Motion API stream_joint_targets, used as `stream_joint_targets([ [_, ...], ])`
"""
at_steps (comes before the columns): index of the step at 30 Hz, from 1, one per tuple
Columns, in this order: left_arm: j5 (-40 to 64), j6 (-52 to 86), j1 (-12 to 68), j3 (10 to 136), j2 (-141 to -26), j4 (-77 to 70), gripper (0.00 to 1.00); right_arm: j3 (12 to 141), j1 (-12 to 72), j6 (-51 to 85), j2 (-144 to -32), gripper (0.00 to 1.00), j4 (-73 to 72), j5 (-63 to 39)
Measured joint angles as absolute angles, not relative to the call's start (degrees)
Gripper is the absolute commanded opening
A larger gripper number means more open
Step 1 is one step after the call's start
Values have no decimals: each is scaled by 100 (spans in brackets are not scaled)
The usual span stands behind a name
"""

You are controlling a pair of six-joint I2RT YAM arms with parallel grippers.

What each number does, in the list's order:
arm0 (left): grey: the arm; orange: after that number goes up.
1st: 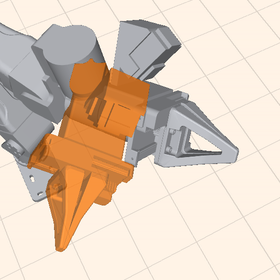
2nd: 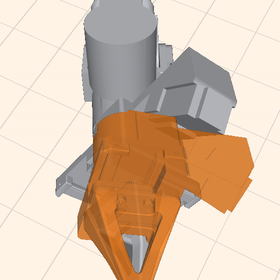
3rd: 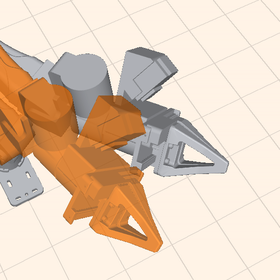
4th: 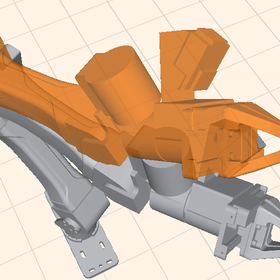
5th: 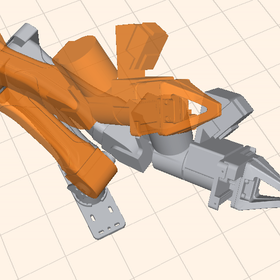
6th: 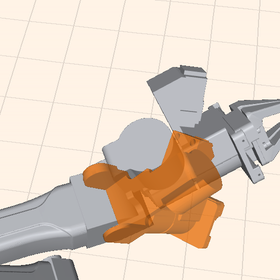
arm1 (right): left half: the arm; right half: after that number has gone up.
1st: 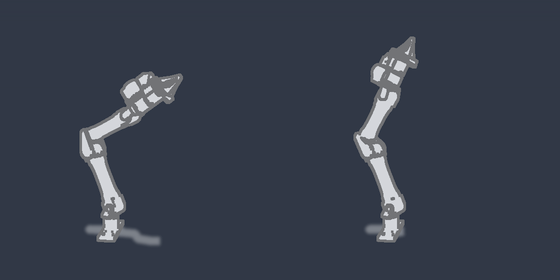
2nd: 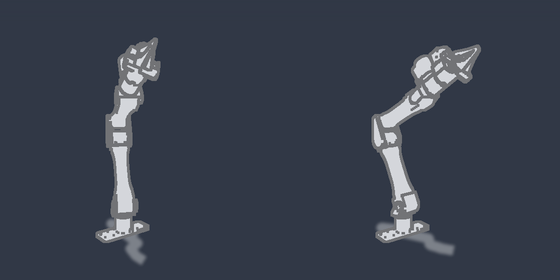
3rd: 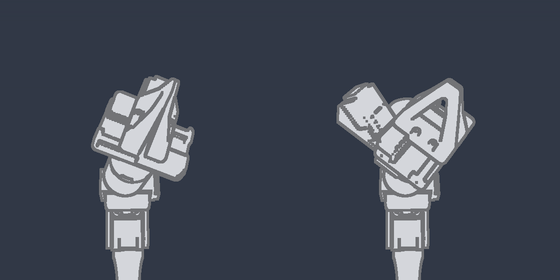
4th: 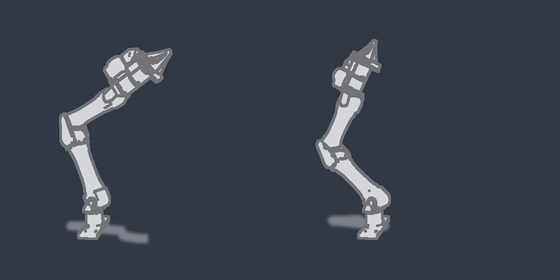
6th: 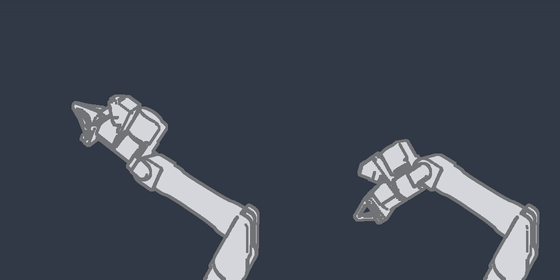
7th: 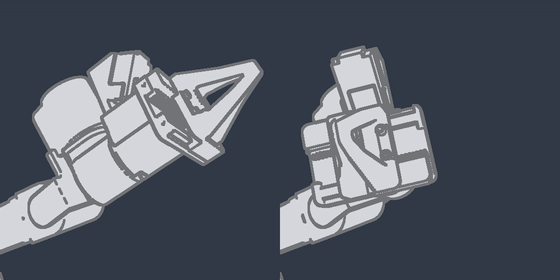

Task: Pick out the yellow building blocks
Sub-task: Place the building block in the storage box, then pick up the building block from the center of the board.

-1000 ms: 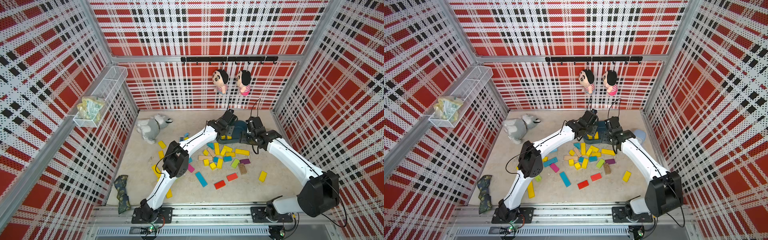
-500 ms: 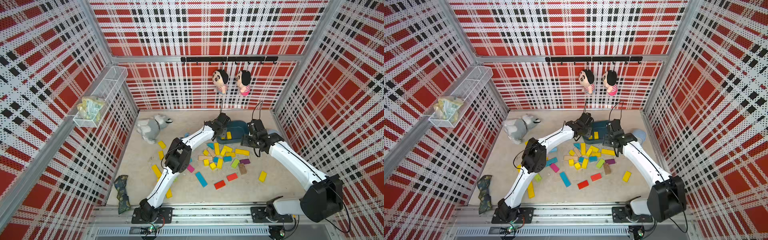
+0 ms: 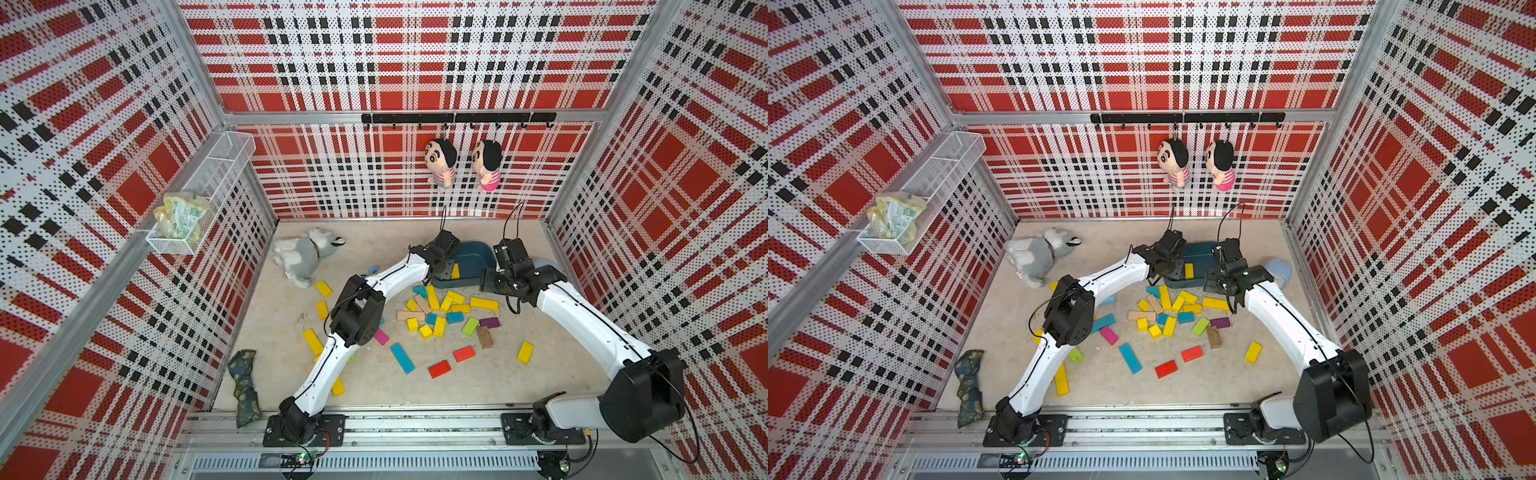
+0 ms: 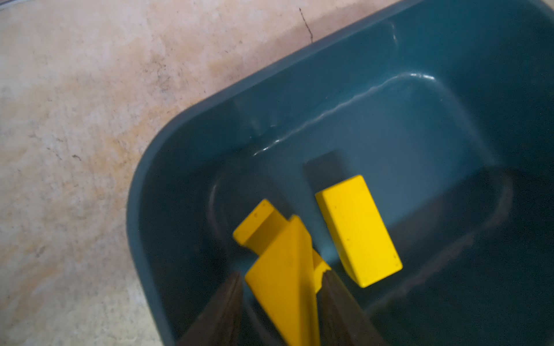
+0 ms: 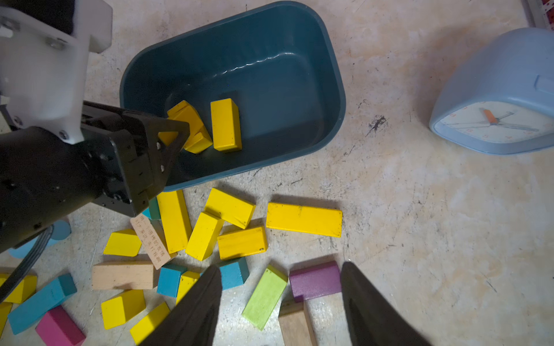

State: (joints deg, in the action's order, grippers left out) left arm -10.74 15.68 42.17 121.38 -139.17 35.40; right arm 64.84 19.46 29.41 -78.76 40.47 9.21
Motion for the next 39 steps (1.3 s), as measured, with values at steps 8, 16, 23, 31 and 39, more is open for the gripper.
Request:
stream_joint_targets([
  [8, -1076, 1496, 4213, 11915, -13819, 3284, 54, 6484, 2012, 2823, -7990, 68, 4038, 644],
  [16, -1135, 1940, 4198, 9419, -11751, 1804, 55, 6390, 3476, 2274, -8187, 68, 3610, 513],
  [23, -1302, 3277, 3774, 6956, -9817, 145, 55, 6082, 4624, 1914, -8521, 69, 3100, 364],
  [31, -1675, 4668, 3286, 4847, -8722, -473, 55, 6469, 5015, 1927, -9773, 67, 3118, 377],
  [39, -2034, 5135, 3264, 4519, -8053, -722, 55, 6884, 5011, 1981, -10289, 62, 3391, 631],
])
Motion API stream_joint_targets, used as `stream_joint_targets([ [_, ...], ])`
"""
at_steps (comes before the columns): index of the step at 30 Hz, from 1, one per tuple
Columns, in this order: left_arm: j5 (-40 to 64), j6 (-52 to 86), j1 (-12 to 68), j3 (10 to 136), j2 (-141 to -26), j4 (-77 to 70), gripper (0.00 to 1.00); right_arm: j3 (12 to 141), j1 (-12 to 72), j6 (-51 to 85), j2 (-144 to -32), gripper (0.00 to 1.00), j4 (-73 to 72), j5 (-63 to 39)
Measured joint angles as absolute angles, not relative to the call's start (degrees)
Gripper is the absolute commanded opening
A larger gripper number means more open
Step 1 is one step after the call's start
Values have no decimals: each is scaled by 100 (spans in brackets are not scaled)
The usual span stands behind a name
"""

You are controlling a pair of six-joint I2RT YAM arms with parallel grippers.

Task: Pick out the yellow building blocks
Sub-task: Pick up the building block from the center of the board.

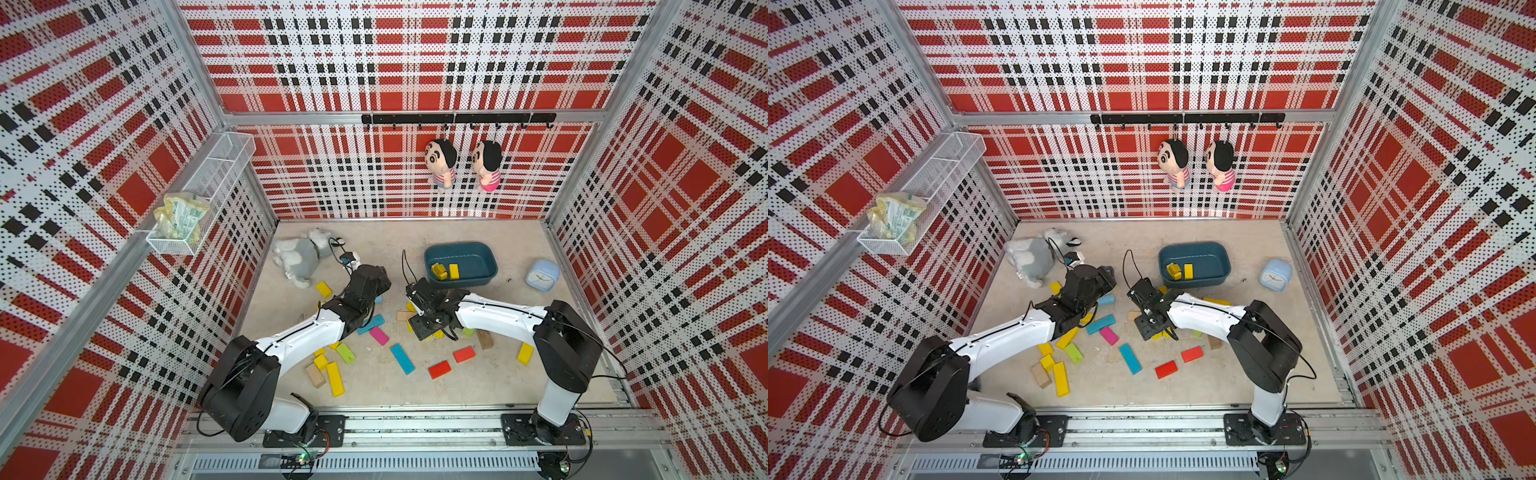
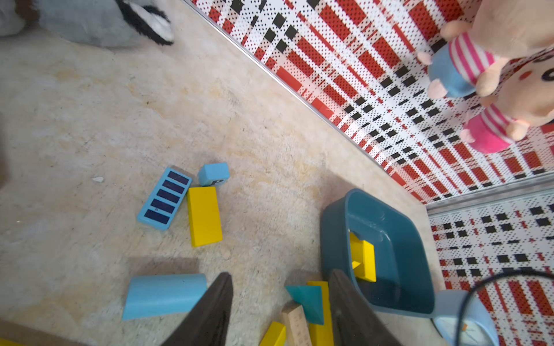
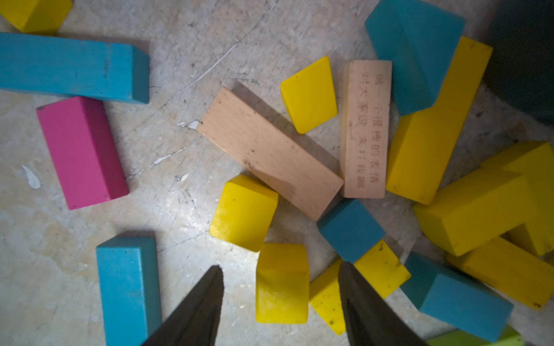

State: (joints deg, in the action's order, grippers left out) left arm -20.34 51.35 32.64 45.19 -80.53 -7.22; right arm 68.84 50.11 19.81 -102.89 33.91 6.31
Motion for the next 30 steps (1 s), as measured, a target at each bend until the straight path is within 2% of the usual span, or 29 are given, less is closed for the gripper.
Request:
stream_joint_targets([
  [7, -2311, 5231, 3256, 4318, -7830, -727, 54, 6976, 5013, 2064, -10589, 52, 3524, 578],
  [19, -2449, 5245, 3249, 4300, -7736, -727, 54, 6973, 5013, 2196, -10707, 46, 3618, 508],
  [30, -2447, 5249, 3199, 4300, -7736, -725, 54, 6952, 5013, 2344, -10683, 27, 3664, 650],
])
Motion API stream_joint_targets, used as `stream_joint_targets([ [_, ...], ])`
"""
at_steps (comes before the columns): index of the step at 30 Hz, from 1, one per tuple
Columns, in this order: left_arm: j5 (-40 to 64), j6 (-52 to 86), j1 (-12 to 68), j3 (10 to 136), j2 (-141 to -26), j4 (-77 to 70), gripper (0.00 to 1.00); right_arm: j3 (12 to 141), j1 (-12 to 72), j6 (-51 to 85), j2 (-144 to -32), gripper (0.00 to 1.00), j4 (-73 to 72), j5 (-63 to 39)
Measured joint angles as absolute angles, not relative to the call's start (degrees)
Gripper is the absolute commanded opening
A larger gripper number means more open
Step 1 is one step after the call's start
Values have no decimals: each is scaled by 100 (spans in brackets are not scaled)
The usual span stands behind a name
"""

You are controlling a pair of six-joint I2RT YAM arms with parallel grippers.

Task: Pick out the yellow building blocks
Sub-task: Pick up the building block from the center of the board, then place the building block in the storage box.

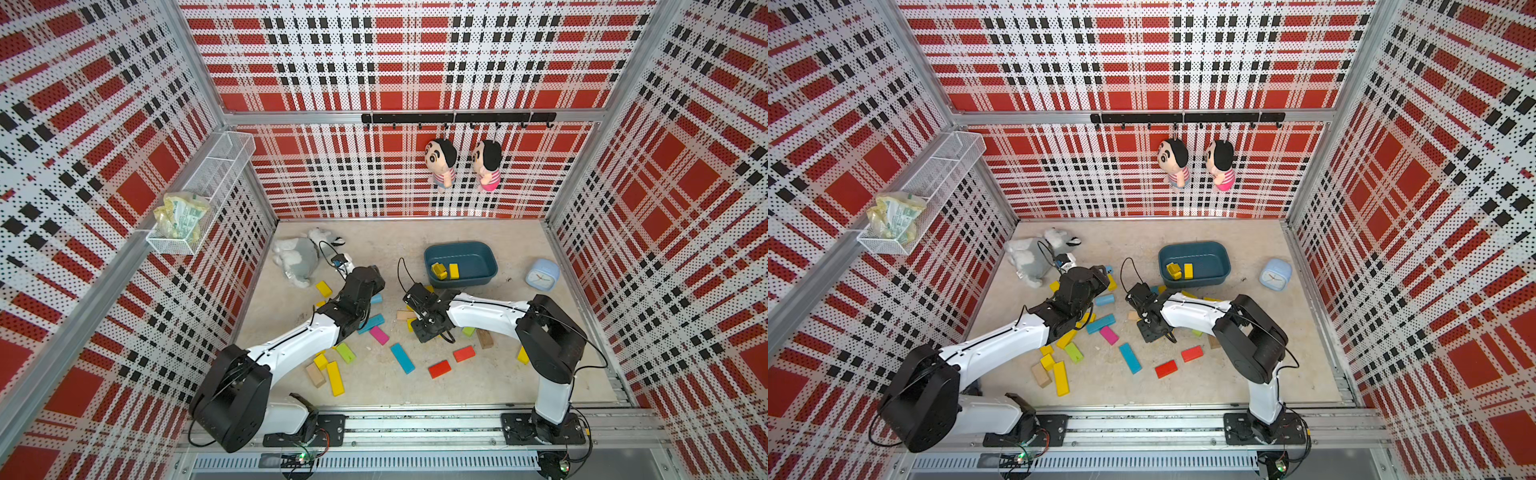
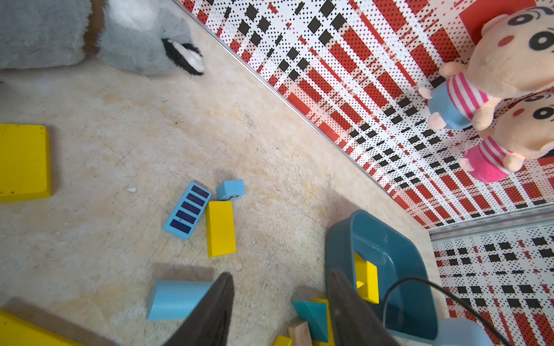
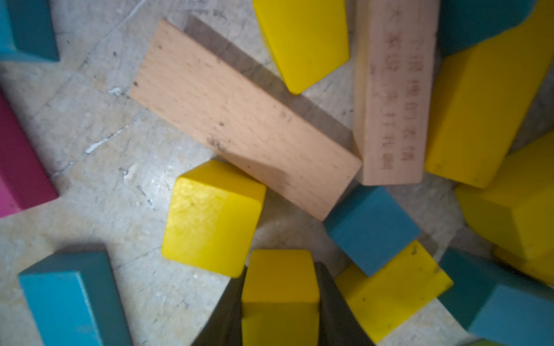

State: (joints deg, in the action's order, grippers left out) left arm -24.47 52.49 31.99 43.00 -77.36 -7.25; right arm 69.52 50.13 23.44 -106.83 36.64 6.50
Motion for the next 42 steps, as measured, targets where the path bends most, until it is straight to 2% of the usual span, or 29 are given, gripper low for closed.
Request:
stream_joint_targets([
  [6, -2449, 5247, 3177, 4292, -7736, -725, 54, 7065, 4890, 2456, -9889, 22, 3785, 947],
  [11, -2447, 5247, 3105, 4222, -7736, -722, 54, 7708, 4147, 2519, -9666, 21, 3710, 1007],
  [18, -2445, 5242, 3002, 4093, -7695, -709, 54, 8842, 3052, 2467, -10453, 21, 3658, 972],
  [27, -2451, 5201, 2912, 3951, -7491, -550, 54, 10088, 2408, 2335, -11830, 21, 3715, 1033],
  [32, -2458, 5155, 2884, 3948, -7387, -460, 54, 10127, 2196, 2257, -11950, 21, 3854, 1267],
  [42, -2449, 5162, 2744, 3881, -7363, -399, 54, 9413, 1970, 2244, -12009, 25, 3826, 1420],
])
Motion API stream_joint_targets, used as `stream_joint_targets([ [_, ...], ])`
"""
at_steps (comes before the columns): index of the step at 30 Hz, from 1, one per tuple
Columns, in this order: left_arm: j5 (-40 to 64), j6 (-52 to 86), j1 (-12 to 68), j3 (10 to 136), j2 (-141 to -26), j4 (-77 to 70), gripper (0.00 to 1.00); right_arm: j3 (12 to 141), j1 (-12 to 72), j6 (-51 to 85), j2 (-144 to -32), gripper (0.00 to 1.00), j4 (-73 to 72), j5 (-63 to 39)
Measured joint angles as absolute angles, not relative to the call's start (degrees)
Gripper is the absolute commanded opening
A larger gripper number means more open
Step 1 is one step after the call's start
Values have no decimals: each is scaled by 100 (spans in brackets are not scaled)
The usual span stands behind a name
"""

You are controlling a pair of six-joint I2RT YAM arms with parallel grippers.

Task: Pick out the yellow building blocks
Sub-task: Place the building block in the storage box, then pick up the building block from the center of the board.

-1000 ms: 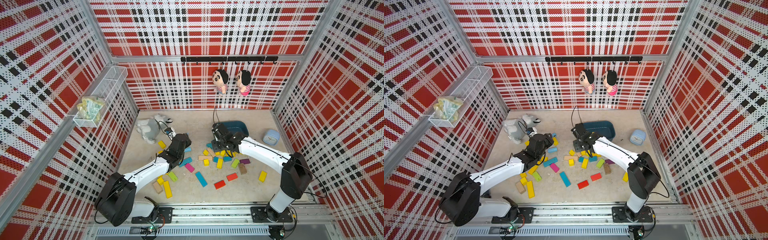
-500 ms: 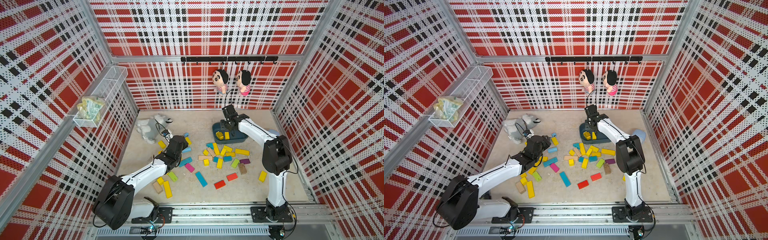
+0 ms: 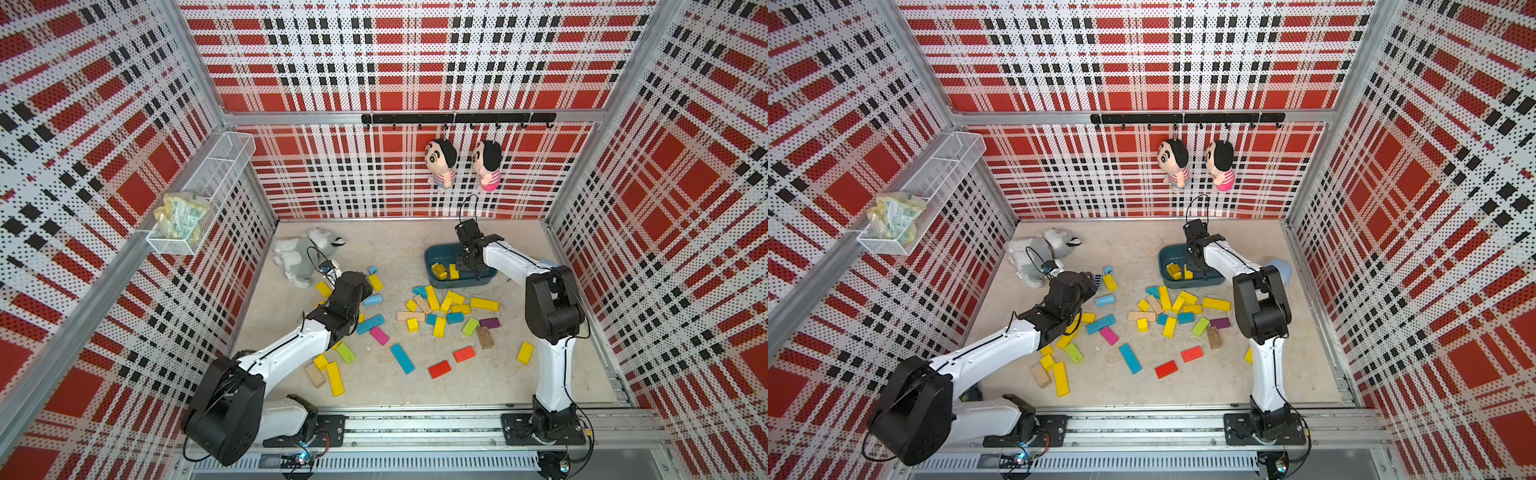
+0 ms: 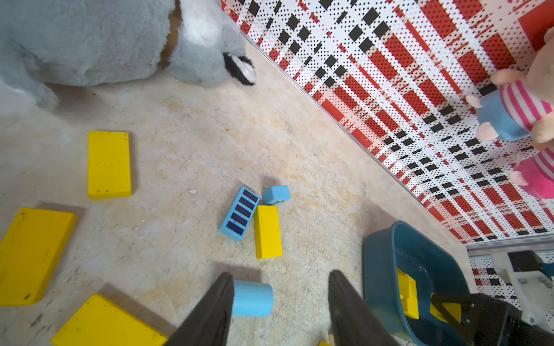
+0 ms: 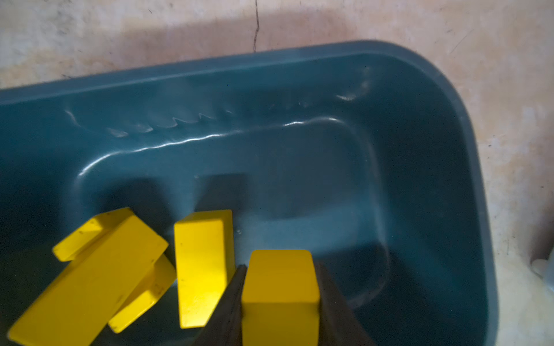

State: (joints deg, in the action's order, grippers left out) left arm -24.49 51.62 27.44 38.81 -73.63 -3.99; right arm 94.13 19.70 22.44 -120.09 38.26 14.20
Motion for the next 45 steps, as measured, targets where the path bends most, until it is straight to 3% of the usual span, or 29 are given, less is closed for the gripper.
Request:
stream_joint_targets([
  [5, -2451, 5162, 2609, 3885, -7343, -217, 54, 9214, 1953, 2261, -12068, 32, 3758, 1396],
  [11, -2443, 5162, 2368, 3894, -7323, 67, 54, 9072, 1946, 2344, -12197, 51, 3634, 1376],
  [16, -2440, 5151, 2250, 4021, -7301, 283, 53, 8908, 1946, 2368, -12197, 58, 3524, 1332],
  [23, -2425, 5144, 2246, 4143, -7301, 523, 53, 8689, 1946, 2368, -11915, 62, 3391, 1315],
  [29, -2244, 5153, 2300, 4088, -7301, 725, 54, 7970, 2038, 2368, -10575, 62, 2987, 1004],
  [36, -1959, 5205, 2606, 3839, -7301, 1249, 56, 7048, 3030, 2480, -9443, 61, 2519, 808],
  [45, -1841, 5378, 2899, 3765, -7491, 1612, 59, 6403, 3787, 2705, -9354, 61, 2510, 534],
])
